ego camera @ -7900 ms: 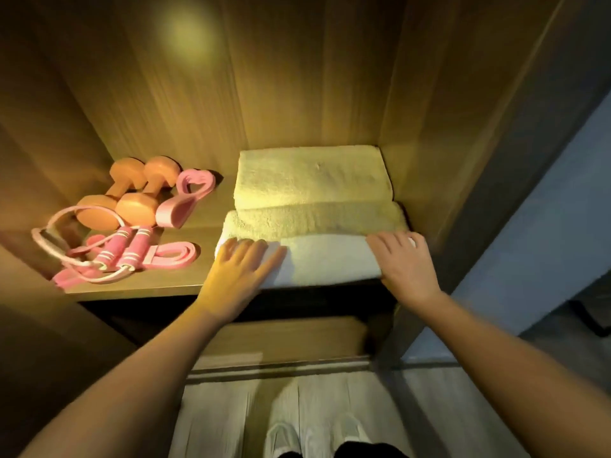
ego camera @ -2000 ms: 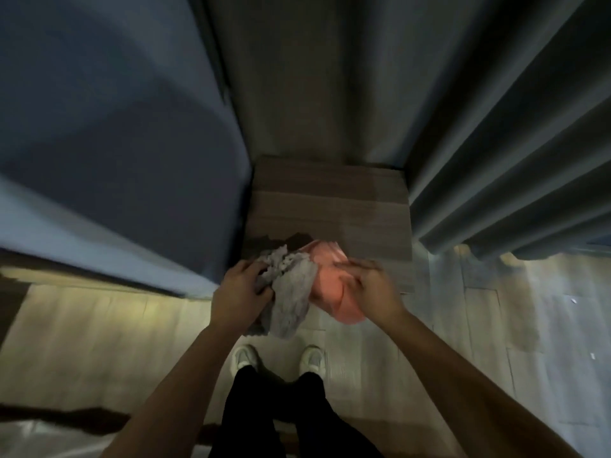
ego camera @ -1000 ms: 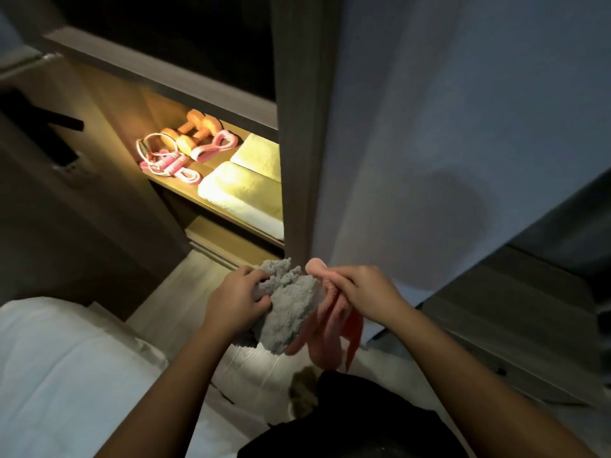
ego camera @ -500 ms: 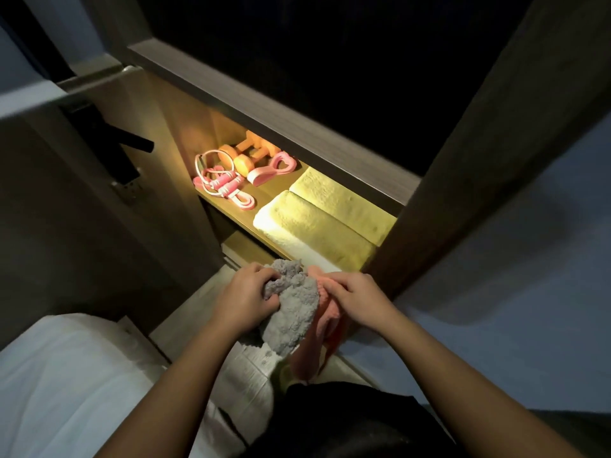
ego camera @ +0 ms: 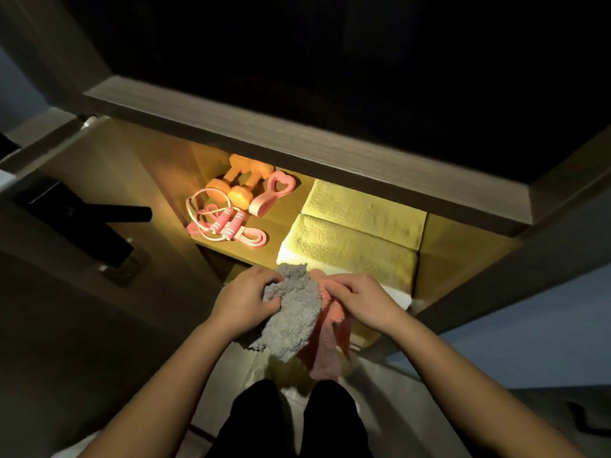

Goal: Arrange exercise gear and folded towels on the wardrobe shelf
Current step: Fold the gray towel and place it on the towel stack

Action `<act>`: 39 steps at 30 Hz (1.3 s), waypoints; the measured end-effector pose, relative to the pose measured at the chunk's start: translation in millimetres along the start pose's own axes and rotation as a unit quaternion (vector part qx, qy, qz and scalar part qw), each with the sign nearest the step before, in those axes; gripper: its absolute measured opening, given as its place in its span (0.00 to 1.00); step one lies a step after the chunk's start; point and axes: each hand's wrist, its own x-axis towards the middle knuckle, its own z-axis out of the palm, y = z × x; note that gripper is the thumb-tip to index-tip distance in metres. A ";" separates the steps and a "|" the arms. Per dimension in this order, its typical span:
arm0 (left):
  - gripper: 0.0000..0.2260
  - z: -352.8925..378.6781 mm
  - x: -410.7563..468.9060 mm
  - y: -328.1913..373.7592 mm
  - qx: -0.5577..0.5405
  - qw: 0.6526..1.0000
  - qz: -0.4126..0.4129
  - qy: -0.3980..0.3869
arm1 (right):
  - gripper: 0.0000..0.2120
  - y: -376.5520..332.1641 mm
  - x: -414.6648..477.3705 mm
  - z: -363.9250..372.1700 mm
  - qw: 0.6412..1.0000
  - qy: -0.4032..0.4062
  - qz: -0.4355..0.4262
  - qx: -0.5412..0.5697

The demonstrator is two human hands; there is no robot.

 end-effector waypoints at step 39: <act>0.20 164.5 -234.8 -144.6 0.160 0.958 0.227 -0.067 | 0.14 89.7 -219.1 339.6 0.980 0.118 0.143 -0.068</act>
